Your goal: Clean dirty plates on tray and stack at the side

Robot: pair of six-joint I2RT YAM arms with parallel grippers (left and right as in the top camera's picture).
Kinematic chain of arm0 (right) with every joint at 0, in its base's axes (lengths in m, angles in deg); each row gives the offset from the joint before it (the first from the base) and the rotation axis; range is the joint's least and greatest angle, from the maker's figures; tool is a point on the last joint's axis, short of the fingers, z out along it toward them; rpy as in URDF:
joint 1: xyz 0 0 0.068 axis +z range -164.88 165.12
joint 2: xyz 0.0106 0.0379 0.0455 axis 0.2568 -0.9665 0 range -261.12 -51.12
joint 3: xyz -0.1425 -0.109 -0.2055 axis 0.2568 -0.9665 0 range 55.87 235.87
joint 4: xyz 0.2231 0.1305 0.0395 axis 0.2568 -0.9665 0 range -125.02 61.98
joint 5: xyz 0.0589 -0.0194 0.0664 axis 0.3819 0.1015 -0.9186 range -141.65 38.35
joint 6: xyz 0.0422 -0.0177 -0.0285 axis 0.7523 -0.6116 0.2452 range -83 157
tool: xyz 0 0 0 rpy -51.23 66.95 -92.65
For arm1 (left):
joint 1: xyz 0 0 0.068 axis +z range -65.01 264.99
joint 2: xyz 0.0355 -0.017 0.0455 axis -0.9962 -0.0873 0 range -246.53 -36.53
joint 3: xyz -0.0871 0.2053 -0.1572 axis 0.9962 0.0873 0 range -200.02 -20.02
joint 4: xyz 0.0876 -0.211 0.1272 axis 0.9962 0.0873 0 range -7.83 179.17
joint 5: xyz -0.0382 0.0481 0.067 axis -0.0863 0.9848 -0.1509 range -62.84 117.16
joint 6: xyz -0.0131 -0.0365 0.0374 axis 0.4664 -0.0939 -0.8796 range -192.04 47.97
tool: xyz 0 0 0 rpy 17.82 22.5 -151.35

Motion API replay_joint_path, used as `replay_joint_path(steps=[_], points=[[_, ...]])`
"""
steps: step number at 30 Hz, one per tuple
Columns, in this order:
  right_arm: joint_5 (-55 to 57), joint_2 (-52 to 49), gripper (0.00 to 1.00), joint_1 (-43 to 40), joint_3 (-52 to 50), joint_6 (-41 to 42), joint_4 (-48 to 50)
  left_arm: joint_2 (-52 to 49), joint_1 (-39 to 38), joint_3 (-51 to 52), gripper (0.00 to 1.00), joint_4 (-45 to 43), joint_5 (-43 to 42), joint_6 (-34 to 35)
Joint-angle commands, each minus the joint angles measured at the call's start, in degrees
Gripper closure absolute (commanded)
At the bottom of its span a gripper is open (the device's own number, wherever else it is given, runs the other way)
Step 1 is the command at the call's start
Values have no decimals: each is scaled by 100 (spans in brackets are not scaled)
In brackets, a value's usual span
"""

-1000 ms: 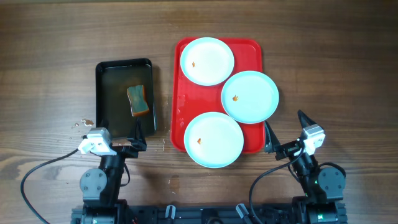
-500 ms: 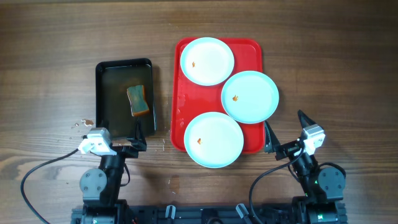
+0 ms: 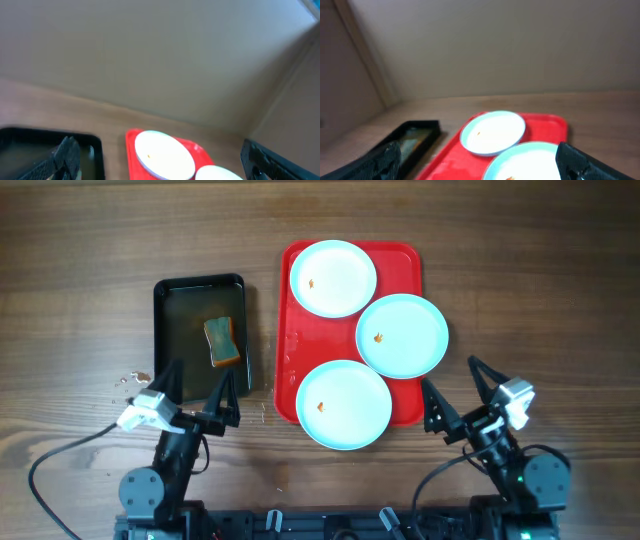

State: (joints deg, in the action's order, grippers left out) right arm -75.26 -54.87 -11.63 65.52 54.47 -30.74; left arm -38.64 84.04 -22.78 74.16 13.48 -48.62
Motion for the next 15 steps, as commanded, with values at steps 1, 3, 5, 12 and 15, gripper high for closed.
replay_joint_path(steps=[1,3,5,12,15], points=[[-345,-778,0,24,1410,39,-734,-634,44,-896,0,409,-131,306],[-343,-1427,0,24,2159,2,-1390,-1189,46,-1504,0,883,-111,232],[-341,-2144,0,24,2918,-107,-2103,-1827,48,-2221,0,1622,-55,232],[-396,-4647,0,24,5174,-511,-4046,-4433,48,-4929,0,4577,914,229],[-555,-5386,0,24,5532,-238,-4107,-5250,44,-5525,0,4924,876,-262]])
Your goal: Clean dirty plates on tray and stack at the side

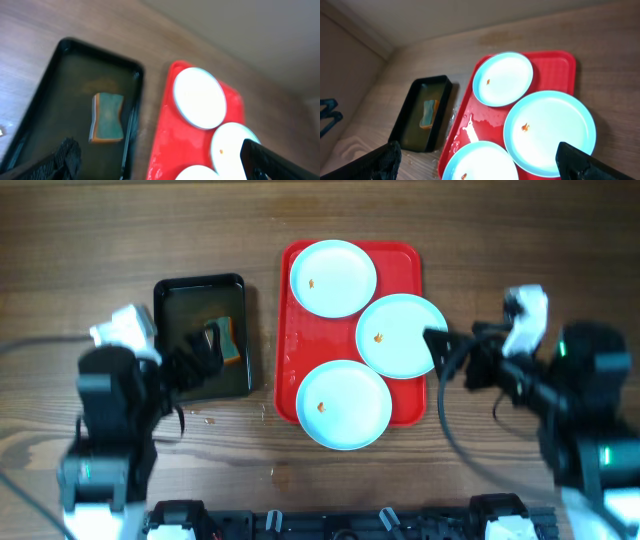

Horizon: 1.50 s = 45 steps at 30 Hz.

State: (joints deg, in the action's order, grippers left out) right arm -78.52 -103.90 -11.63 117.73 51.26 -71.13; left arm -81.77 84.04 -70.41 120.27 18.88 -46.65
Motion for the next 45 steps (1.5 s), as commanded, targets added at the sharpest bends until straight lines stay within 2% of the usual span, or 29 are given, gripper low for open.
replay_joint_path(steps=[1,6,10,12,13,16,17,18,23,26,29,31,32,37,40,45], points=[[-442,-785,0,22,339,256,-57,-1250,44,-863,0,310,317,-588],[-905,-1410,0,24,339,-92,-68,-1967,44,-866,0,446,-216,-527],[-310,-1626,1,24,339,-120,-369,-2575,44,-866,0,544,184,-527],[-68,-1628,4,24,339,-122,-581,-2868,44,-866,1,505,352,-535],[28,-1628,5,24,339,-125,-693,-3097,44,-866,6,463,444,-575],[166,-1628,12,24,337,-262,-975,-3781,44,-866,32,315,603,-573],[166,-1628,12,24,337,-282,-1016,-4000,44,-866,38,236,597,-570],[164,-1628,12,24,337,-291,-1036,-4232,42,-866,40,133,599,-570],[162,-1631,12,24,330,-269,-1032,-5097,-9,-866,37,-446,599,-807],[162,-1631,12,24,328,-269,-1032,-5528,-114,-866,45,-798,601,-1003],[160,-1631,12,24,328,-210,-1051,-5801,-186,-866,68,-997,601,-1224],[160,-1631,12,24,328,-208,-1051,-5917,-223,-866,89,-1073,579,-1309],[160,-1631,12,24,328,-208,-1049,-5947,-245,-866,96,-1075,581,-1309],[157,-1631,12,24,328,-205,-1051,-5757,-313,-1036,96,-704,603,-1604],[157,-1631,13,24,328,-205,-1051,-5414,-308,-1355,96,-173,876,-1604],[160,-1631,12,24,328,-208,-1051,-5123,-308,-1392,96,144,1075,-1604]])
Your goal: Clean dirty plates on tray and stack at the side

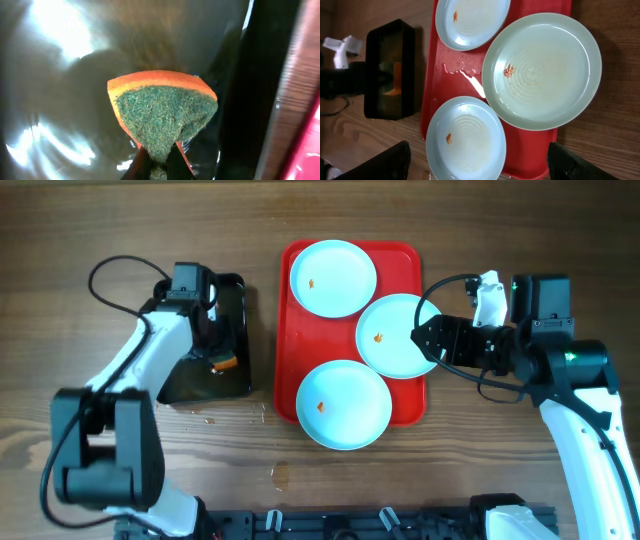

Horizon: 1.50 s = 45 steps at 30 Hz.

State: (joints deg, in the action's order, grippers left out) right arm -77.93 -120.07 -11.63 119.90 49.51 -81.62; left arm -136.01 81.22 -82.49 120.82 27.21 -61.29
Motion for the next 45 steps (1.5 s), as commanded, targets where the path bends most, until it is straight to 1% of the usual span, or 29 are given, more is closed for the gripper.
replay_joint_path(steps=[1,3,9,14,17,21,23,24,25,26,28,29,30,32,33,35,37,39,40,44,45], points=[[101,-13,13,24,111,-35,2,262,-26,-133,96,70,243,-138],[103,-13,13,24,111,-33,11,205,-26,9,96,-7,240,-136],[105,-13,13,24,111,-55,31,-114,-26,656,96,-623,238,-136],[302,-87,12,24,109,-101,35,-168,-24,684,96,-804,247,-162],[319,-212,12,24,109,-170,-4,-155,-26,452,96,-627,240,-157],[501,-518,13,24,109,-184,-133,20,-35,-319,96,168,229,-155],[789,-680,17,24,109,-85,-136,131,-98,-804,96,603,114,-157],[1250,-857,24,24,109,378,-129,195,-192,-1134,96,844,-9,-155],[1467,-962,28,24,109,568,-111,234,-310,-1373,96,966,-122,-155],[1609,-1047,30,24,109,654,-98,251,-400,-1491,96,1003,-210,-153],[1816,-1311,40,22,109,761,2,275,-688,-1700,96,960,-444,-136],[1547,-1427,42,24,109,688,94,275,-848,-1746,96,896,-474,-133],[1012,-1523,41,31,109,269,243,275,-1005,-1746,96,811,-448,-125],[-363,-1655,41,105,109,-896,424,273,-1261,-1746,96,715,-452,146],[-509,-1663,40,142,109,-920,367,273,-1329,-1746,96,726,-457,240],[-577,-1668,36,260,109,-750,101,275,-1423,-1746,96,859,-686,389],[-590,-1670,36,433,109,-748,-197,275,-1478,-1746,96,1071,-1311,382],[-527,-1672,36,704,81,-723,-490,275,-1519,-1746,96,1303,-1563,385],[-448,-1672,35,861,17,-577,-564,275,-1550,-1746,96,1423,-1615,385],[551,-1687,36,1495,-437,511,-411,321,-1650,-1746,96,1716,-1591,382],[892,-1690,39,1655,-595,848,-315,369,-1648,-1746,96,1786,-1591,382]])
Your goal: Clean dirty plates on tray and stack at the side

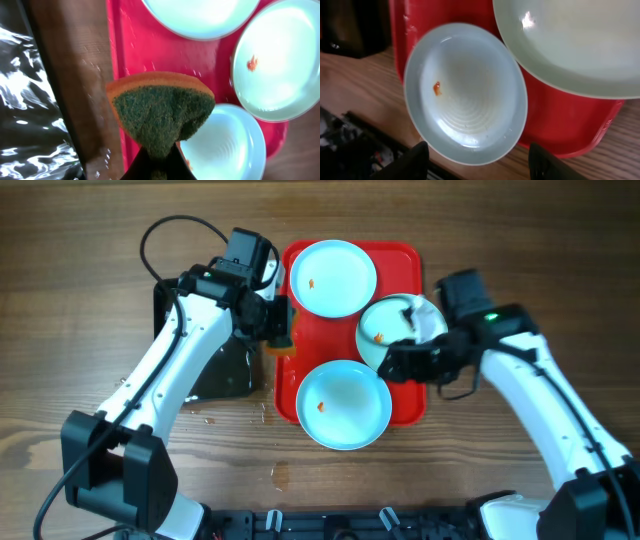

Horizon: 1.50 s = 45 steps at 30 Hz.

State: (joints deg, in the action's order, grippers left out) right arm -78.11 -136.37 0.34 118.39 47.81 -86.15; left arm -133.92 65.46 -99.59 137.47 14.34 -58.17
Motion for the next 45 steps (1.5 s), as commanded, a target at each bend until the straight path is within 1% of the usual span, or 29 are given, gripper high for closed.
replay_joint_path(steps=[1,3,8,9,10,13,15,17,19,20,21,23,24,25,28,31,34,36,40,45], points=[[1211,-61,41,595,-599,1285,243,238,-70,-37,96,203,-302,70],[1554,-61,44,778,-907,1602,503,413,-52,-37,96,328,-302,70],[1434,-68,50,822,-1508,1620,1248,885,-50,-37,96,645,-302,72],[1327,-68,55,824,-1585,1611,1401,938,-50,-37,96,715,-299,70],[1217,-68,63,824,-1652,1613,1537,964,-50,-37,96,776,-299,70],[925,-68,71,824,-1803,1626,1878,957,-61,-11,96,857,-299,70],[837,-68,72,824,-1895,1639,1998,953,-61,48,96,852,-302,72],[841,-68,67,824,-2024,1685,2024,953,-61,98,96,855,-299,70],[848,-70,69,824,-2157,1674,2140,953,-61,131,96,861,-304,72],[855,-68,72,824,-2212,1676,2208,953,-61,142,96,861,-302,70],[861,-70,78,824,-2245,1679,2286,953,-61,164,96,861,-299,68],[866,-68,83,824,-2253,1679,2446,946,-61,197,96,852,-302,70],[876,-68,89,824,-2253,1681,2540,944,-70,221,96,837,-304,72],[890,-68,91,824,-2253,1683,2673,944,-94,258,96,796,-302,70],[1001,-68,95,824,-2253,1685,3029,944,-240,450,96,511,-302,79],[1379,-68,96,824,-2253,1725,3261,942,-442,765,96,109,-299,166],[1893,-68,96,824,-2253,1869,3259,942,-629,1193,96,-339,-199,278],[1961,-68,96,824,-2253,1976,3244,940,-719,1530,96,-715,-153,505],[2225,-68,96,824,-2253,2566,3309,940,-774,2092,96,-1421,-157,957],[2186,-68,96,824,-2253,2667,3432,870,-887,2503,96,-2559,-367,1067]])
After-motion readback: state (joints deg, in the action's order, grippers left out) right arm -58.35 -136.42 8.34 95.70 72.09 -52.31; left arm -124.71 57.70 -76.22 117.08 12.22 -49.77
